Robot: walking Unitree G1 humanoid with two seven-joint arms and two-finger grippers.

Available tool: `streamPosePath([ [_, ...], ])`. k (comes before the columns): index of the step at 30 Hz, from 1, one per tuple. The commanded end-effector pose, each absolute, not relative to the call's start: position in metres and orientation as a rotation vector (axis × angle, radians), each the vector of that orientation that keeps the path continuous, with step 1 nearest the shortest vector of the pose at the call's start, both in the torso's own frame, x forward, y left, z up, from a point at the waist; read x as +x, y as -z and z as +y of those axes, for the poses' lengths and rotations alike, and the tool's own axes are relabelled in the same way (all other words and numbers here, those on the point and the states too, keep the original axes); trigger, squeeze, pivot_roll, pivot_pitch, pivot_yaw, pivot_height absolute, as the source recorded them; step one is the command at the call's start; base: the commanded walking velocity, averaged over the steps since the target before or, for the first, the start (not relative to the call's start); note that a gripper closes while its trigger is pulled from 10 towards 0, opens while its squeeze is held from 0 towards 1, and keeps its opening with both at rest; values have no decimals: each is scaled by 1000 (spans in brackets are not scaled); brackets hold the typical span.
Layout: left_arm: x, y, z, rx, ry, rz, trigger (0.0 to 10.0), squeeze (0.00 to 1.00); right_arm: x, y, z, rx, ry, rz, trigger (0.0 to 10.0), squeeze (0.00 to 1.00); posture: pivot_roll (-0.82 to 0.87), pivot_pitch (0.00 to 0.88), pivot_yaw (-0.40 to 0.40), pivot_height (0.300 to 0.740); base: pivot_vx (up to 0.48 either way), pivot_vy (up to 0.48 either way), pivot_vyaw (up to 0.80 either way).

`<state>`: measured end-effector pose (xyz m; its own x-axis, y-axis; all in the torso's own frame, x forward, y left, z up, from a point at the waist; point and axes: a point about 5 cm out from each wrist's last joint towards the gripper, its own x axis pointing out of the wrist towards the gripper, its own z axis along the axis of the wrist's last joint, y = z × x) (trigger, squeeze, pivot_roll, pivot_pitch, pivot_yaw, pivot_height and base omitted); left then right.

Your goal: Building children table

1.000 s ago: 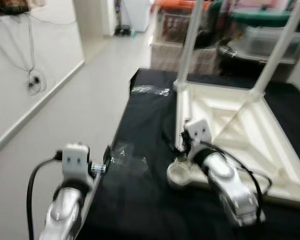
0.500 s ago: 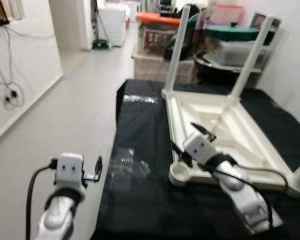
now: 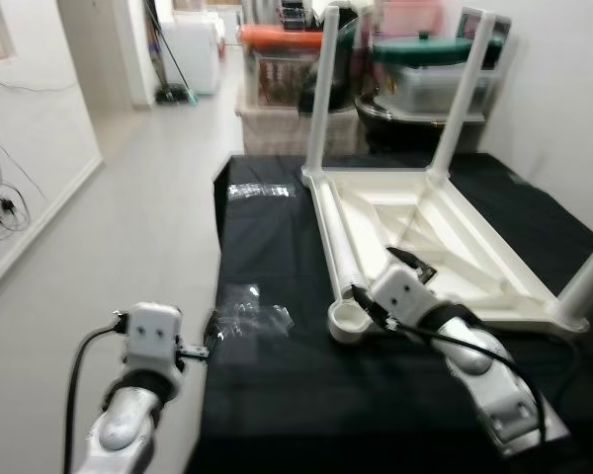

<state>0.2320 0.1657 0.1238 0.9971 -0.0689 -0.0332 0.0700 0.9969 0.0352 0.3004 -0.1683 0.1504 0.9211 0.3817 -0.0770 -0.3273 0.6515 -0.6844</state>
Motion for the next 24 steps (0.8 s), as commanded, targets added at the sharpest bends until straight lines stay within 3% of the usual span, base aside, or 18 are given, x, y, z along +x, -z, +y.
streamPosePath([
  [1,233,-123,163,13,81,35,10000,0,301,-150,-171,-751,-383,-70,10000,0,105,0,-59,740,0,0,0],
  [14,231,-114,166,22,43,68,10000,0,307,-157,-174,-833,-392,-119,10000,0,96,0,-60,740,0,0,0],
  [24,222,-93,183,64,-48,175,10000,0,307,-155,-158,-884,-497,-157,10000,0,109,0,-71,740,0,0,0],
])
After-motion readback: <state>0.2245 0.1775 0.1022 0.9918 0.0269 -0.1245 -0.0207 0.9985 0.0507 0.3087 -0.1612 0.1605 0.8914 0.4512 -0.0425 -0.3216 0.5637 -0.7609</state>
